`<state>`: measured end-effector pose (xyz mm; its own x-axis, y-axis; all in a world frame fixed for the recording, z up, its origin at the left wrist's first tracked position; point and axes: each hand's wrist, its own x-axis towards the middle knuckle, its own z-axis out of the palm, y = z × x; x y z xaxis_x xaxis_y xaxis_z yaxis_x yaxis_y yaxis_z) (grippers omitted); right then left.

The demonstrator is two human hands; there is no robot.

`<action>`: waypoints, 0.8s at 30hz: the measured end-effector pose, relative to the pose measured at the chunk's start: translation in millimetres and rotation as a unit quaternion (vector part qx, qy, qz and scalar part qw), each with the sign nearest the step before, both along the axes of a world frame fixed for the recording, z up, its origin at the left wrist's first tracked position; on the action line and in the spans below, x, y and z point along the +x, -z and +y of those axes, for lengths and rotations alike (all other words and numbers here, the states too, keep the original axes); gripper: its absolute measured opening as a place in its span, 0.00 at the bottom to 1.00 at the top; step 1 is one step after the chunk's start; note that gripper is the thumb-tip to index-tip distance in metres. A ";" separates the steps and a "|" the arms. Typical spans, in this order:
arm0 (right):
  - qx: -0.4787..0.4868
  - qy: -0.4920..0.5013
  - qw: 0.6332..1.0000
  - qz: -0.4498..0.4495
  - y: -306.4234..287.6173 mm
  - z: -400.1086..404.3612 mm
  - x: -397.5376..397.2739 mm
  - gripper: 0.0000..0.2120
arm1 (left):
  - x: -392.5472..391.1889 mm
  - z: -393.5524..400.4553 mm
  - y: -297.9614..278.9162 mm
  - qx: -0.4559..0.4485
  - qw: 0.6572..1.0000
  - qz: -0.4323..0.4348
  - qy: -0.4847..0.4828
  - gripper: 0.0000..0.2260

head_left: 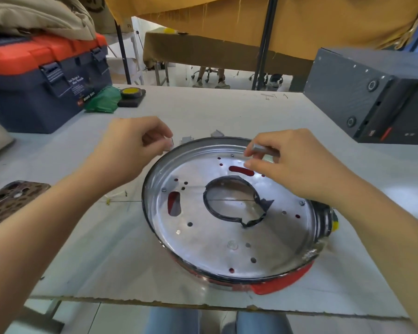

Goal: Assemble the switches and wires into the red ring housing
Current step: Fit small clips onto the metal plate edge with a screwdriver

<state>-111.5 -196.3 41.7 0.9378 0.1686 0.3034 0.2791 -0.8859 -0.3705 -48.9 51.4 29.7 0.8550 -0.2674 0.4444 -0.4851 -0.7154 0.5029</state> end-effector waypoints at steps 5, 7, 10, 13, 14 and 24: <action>0.158 -0.077 0.984 0.035 -1.6 16.2 3.2 0.06 | -14.7 -26.4 -11.0 -0.157 0.959 0.198 0.130 0.01; 0.184 -0.084 0.979 0.033 -1.0 20.5 5.2 0.06 | -16.6 -37.1 -7.2 -0.166 0.946 0.230 0.158 0.01; 0.217 -0.080 0.972 0.028 2.3 23.1 8.4 0.07 | -16.2 -46.1 -2.6 -0.231 0.917 0.282 0.161 0.01; 0.244 -0.071 0.967 0.032 5.9 23.8 11.3 0.06 | -15.7 -48.6 -1.6 -0.313 0.871 0.338 0.173 0.07; 0.245 -0.068 0.967 0.030 6.6 24.6 12.3 0.05 | -15.2 -48.4 -1.6 -0.328 0.860 0.349 0.175 0.08; 0.223 -0.094 0.970 0.015 8.6 30.9 15.7 0.02 | -15.4 -41.7 -3.6 -0.362 0.836 0.373 0.174 0.13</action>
